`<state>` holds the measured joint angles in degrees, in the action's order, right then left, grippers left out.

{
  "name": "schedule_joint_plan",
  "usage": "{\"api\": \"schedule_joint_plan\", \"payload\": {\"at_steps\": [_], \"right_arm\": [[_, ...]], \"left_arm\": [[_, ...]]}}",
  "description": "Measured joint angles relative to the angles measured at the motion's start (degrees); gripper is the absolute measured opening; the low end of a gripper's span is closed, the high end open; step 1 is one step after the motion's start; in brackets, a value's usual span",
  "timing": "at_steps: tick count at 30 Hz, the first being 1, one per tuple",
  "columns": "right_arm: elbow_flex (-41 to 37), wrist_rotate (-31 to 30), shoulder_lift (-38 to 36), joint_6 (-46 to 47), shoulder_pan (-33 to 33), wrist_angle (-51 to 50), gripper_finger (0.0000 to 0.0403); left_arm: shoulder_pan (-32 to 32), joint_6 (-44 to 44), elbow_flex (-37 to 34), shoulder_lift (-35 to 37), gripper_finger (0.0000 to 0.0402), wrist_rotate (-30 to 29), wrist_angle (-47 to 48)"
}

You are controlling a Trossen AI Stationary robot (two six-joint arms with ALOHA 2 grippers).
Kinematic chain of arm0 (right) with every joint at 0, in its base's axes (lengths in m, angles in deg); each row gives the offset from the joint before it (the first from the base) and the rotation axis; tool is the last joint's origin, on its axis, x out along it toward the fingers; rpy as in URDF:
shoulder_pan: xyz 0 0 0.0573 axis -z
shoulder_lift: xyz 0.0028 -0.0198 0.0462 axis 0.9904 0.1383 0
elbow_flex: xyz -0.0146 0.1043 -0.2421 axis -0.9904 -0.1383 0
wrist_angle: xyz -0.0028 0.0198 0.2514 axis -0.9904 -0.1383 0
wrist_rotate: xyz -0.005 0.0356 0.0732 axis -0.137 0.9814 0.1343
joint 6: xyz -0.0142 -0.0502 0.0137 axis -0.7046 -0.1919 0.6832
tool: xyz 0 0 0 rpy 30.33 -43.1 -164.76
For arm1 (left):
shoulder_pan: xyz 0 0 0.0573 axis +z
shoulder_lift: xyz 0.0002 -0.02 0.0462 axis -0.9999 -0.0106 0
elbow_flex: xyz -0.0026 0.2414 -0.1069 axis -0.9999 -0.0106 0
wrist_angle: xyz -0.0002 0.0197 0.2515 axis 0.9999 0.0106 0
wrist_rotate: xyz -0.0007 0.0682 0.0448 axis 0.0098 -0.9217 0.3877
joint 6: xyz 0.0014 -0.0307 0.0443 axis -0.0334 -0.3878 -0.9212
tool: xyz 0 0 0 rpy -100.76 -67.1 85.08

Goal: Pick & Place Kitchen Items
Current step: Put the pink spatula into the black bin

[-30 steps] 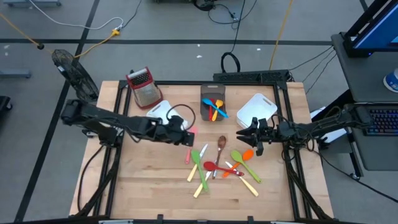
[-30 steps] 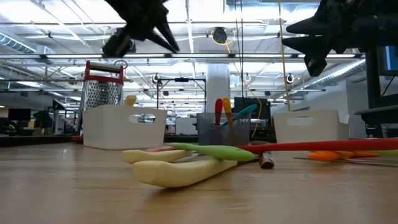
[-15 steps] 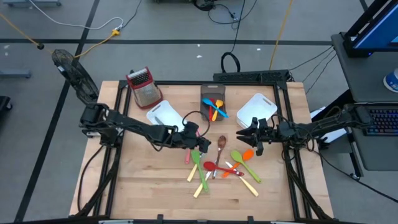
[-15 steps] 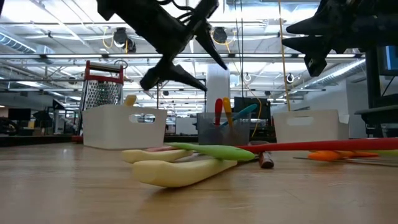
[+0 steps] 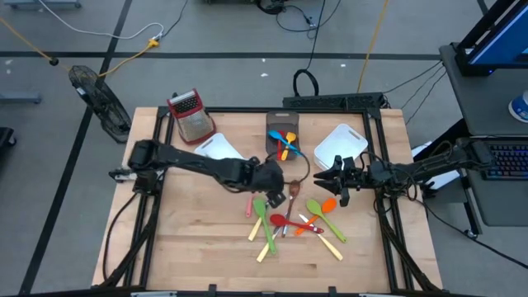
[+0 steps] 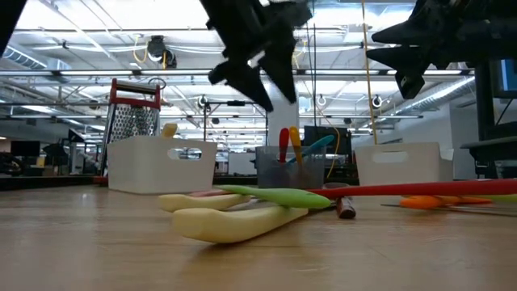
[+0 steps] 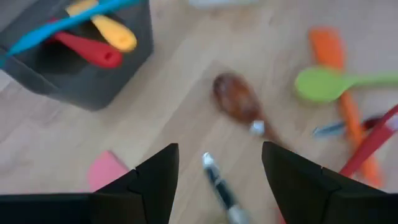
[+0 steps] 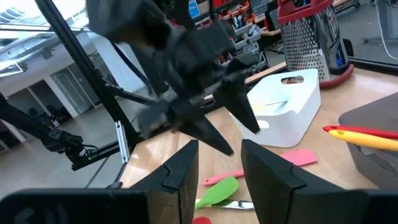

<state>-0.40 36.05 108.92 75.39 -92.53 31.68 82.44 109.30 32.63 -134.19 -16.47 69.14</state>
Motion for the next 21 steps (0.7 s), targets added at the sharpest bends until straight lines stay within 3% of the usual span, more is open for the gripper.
{"api": "schedule_joint_plan", "payload": {"at_steps": [4, 10, 21], "right_arm": [[0.0, 0.0, 0.0, 0.0, 0.0, 0.0, 0.0114], [0.0, 0.0, 0.0, 0.0, 0.0, 0.0, 0.0114], [0.0, 0.0, 0.0, 0.1, 0.0, 0.1, 0.0114]], "left_arm": [[1.5, -4.2, 3.0, -4.3, 0.0232, 3.1, 4.1], [4.3, -2.9, 3.1, -5.5, 0.0232, 5.0, 11.5], [10.3, -9.8, 3.1, -5.7, 0.0232, 6.6, 13.0]]}}
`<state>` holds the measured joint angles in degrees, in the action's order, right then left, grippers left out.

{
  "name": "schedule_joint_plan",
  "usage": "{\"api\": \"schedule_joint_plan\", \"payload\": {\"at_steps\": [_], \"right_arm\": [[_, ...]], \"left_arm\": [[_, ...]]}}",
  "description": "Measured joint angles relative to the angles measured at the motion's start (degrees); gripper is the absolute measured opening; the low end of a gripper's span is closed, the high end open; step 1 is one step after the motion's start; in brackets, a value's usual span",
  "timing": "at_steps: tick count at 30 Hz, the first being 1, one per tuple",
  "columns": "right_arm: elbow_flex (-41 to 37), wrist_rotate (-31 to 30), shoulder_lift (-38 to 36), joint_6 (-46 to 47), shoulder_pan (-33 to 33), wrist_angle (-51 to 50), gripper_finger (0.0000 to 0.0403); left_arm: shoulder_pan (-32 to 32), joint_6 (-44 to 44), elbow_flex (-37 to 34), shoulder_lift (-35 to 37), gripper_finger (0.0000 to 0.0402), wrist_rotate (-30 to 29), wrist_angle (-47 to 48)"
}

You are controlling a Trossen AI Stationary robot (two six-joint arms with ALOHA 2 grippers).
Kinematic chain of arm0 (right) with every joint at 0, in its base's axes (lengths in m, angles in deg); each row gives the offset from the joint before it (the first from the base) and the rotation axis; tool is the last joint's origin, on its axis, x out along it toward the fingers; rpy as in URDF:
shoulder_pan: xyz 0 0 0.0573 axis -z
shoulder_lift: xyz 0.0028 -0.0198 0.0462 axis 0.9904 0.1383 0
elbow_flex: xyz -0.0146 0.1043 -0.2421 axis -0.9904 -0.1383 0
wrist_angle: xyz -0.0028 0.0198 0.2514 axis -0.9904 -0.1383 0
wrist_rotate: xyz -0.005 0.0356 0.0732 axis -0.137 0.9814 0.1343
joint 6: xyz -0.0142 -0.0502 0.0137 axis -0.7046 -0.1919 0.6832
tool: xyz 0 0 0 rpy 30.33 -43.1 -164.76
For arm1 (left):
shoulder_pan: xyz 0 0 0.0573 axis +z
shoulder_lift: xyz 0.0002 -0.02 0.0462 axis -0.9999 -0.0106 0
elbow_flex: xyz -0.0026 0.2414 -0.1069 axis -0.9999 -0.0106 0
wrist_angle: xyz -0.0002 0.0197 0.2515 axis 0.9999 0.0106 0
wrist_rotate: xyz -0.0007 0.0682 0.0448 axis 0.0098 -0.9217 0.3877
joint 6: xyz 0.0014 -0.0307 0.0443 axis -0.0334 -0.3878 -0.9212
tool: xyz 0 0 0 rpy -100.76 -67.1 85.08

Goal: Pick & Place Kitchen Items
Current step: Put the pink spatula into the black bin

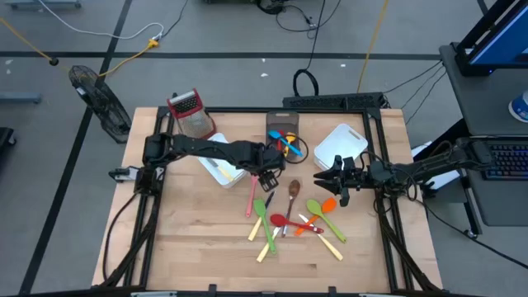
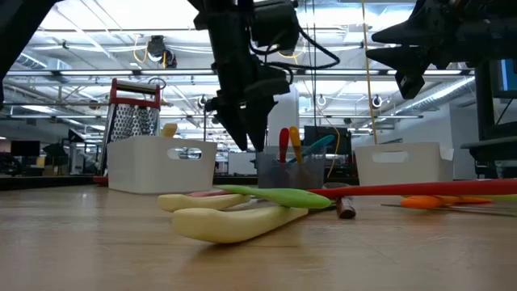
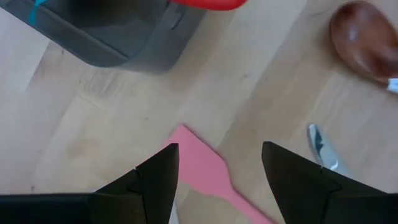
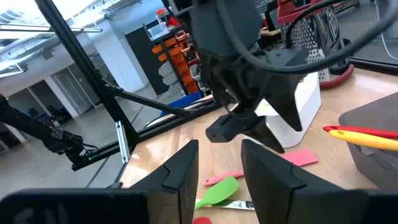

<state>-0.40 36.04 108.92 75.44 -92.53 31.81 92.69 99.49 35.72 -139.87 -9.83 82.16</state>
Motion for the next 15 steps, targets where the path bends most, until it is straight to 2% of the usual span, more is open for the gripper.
{"api": "schedule_joint_plan", "payload": {"at_steps": [7, 15], "right_arm": [[0.0, 0.0, 0.0, 0.0, 0.0, 0.0, 0.0114], [0.0, 0.1, 0.0, 0.0, 0.0, 0.2, 0.0114]], "left_arm": [[2.7, -5.4, 0.0, -0.8, 0.0232, 2.3, 1.3], [2.9, -5.1, 0.0, -1.3, 0.0232, 3.2, 2.9]]}}
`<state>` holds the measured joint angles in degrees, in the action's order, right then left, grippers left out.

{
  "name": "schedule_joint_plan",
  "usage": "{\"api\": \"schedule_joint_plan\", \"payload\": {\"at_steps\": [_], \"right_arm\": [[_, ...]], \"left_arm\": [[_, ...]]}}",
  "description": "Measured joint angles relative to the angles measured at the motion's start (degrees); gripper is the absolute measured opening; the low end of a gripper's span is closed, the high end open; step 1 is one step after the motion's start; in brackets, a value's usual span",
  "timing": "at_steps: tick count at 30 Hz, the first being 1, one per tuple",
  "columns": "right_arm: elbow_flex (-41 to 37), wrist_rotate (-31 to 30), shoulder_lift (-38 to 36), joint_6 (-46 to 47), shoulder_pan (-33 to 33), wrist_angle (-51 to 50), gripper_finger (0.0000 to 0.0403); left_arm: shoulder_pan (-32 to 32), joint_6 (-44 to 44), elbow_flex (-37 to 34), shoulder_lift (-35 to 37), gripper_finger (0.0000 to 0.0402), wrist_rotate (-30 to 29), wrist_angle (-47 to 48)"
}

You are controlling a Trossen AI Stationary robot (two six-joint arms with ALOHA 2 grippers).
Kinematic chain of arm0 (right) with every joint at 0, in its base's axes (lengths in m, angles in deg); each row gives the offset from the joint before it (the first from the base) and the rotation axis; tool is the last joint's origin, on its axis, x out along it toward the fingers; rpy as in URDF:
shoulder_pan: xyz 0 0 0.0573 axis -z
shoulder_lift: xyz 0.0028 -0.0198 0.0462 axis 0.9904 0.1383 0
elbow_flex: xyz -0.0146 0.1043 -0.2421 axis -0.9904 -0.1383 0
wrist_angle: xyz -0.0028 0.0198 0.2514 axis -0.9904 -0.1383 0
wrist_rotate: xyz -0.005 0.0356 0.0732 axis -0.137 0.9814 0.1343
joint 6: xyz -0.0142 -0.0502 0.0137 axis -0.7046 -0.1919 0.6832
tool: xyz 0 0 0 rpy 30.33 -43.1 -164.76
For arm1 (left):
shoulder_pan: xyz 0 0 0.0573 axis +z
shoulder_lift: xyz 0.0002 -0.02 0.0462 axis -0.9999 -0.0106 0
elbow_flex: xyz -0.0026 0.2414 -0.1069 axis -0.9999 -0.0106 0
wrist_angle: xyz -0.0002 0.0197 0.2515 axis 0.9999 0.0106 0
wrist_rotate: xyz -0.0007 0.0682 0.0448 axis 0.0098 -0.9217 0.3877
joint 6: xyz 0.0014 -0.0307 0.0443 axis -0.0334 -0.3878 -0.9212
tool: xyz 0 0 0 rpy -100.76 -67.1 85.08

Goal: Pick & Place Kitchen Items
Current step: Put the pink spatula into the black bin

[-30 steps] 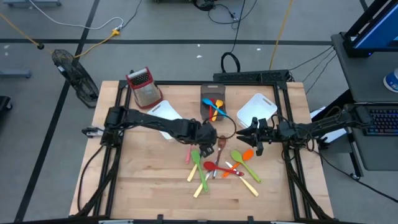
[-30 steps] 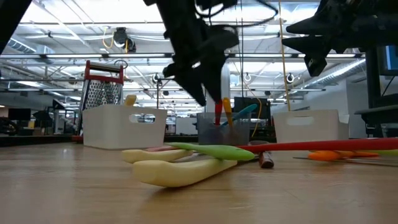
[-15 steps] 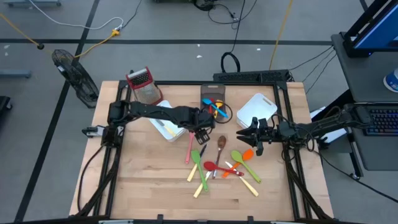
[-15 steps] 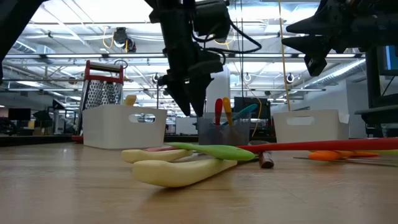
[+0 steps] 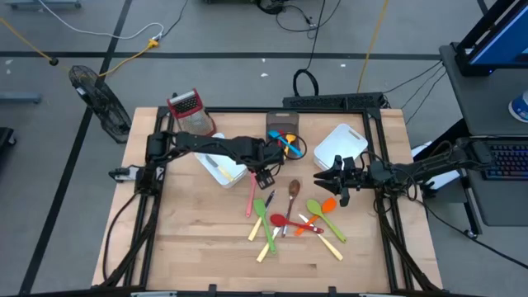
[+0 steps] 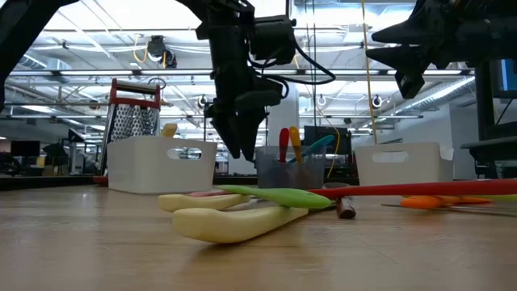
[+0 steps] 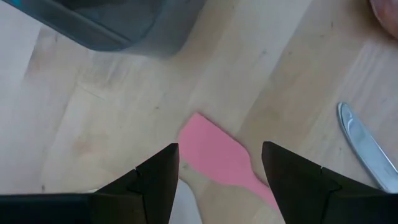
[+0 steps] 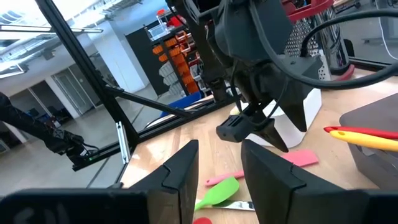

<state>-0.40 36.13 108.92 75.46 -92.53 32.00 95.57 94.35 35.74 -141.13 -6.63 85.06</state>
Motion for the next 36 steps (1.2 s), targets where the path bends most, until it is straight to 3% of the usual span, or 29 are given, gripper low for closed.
{"api": "schedule_joint_plan", "payload": {"at_steps": [16, 24, 28, 36], "right_arm": [[0.0, 0.0, 0.0, 0.0, 0.0, 0.0, 0.0114], [0.0, 0.0, 0.0, 0.0, 0.0, 0.0, 0.0114], [0.0, 0.0, 0.0, 0.0, 0.0, 0.0, 0.0114], [0.0, 0.0, 0.0, 0.0, 0.0, 0.0, 0.0114]], "left_arm": [[-0.2, 1.2, 0.0, 0.1, 0.0236, 1.3, -0.1], [-0.2, 1.0, -1.7, 0.1, 0.0329, 1.3, -0.7], [-0.2, -4.4, -1.8, 0.1, 0.0370, -0.2, -2.0], [0.3, -9.9, -1.8, 0.1, 0.0392, -1.7, -4.6]]}}
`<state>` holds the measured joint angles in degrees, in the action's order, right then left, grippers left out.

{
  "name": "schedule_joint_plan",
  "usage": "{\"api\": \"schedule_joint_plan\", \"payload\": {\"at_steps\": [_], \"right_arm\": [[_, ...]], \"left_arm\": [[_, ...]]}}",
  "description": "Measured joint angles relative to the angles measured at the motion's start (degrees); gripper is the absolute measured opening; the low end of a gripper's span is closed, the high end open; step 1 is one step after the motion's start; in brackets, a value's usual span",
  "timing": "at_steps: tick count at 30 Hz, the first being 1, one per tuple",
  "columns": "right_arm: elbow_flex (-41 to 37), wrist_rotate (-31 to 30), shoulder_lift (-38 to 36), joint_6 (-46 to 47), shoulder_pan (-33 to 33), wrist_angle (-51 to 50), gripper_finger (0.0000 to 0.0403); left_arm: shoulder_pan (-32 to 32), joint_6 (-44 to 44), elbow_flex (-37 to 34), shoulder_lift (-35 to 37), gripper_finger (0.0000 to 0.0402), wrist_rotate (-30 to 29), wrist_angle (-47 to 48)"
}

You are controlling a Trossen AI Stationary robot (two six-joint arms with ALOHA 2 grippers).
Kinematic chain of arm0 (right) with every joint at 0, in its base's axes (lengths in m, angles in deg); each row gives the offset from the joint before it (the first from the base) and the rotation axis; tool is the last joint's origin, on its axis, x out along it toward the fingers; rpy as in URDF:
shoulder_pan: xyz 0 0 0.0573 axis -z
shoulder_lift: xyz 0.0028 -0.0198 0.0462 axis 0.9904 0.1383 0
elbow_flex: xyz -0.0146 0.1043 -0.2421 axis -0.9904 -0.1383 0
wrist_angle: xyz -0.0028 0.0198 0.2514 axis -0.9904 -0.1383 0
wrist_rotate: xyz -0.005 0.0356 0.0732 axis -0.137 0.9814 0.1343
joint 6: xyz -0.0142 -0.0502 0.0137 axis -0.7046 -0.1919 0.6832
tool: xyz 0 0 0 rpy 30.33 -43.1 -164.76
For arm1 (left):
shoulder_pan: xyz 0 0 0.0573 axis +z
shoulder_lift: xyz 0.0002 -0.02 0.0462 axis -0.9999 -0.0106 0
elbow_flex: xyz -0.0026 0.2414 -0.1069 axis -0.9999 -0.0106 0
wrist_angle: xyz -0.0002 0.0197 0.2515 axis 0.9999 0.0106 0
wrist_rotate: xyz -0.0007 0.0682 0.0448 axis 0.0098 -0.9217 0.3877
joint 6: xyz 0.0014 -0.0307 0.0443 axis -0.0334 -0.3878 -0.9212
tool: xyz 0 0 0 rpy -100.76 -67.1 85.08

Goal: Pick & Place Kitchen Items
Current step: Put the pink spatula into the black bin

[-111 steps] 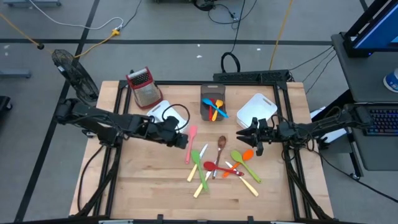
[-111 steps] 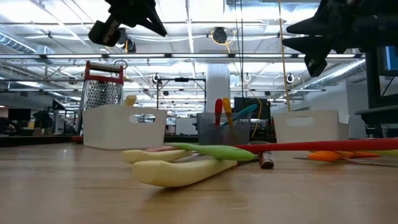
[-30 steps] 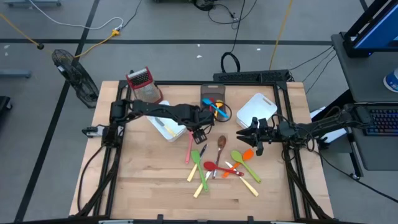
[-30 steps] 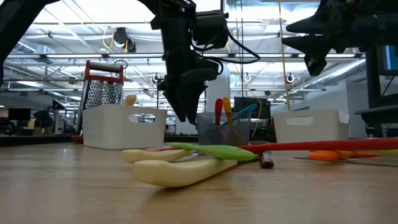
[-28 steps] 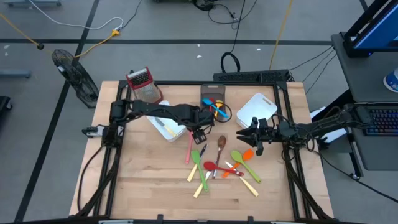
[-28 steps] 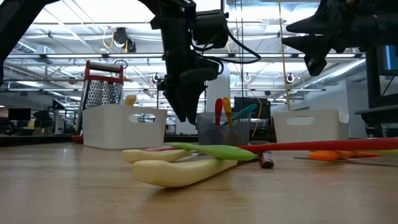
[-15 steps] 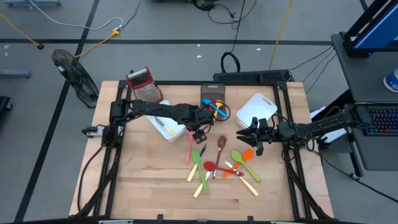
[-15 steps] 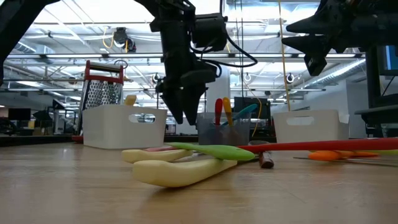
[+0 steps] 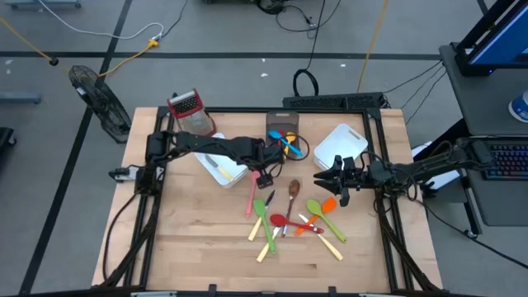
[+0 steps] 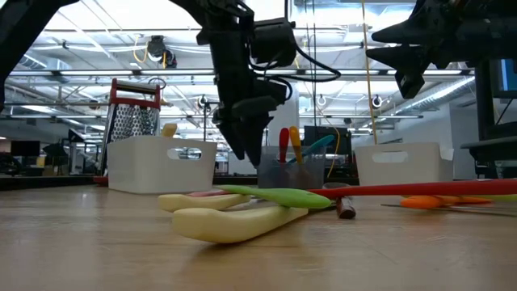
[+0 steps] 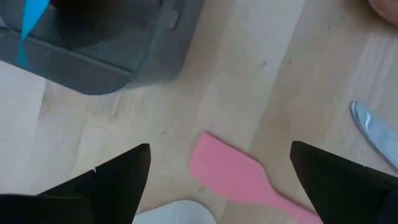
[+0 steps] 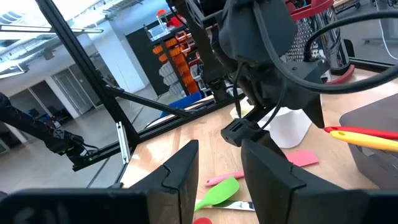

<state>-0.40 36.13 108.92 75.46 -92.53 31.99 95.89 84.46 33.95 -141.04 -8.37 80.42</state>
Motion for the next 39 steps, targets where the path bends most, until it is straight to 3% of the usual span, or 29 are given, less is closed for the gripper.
{"api": "schedule_joint_plan", "payload": {"at_steps": [9, 18, 30, 39], "right_arm": [[0.0, 0.0, 0.0, 0.0, 0.0, 0.1, 0.0114], [0.1, -0.1, 0.0, 0.0, 0.0, 0.6, 0.0114], [0.1, -0.1, 0.0, 0.0, 0.0, 0.6, 0.0114], [0.1, -0.1, 0.0, 0.3, 0.0, 0.9, 0.0114]], "left_arm": [[-0.2, -3.2, -0.7, -0.9, 0.0392, 2.6, 0.9], [0.7, -5.8, -3.2, -1.7, 0.0392, 1.4, 0.6], [3.8, -7.2, -3.3, -1.8, 0.0392, 10.0, -0.4], [2.7, -6.6, -3.0, -5.5, 0.0392, 12.5, -2.0]]}}
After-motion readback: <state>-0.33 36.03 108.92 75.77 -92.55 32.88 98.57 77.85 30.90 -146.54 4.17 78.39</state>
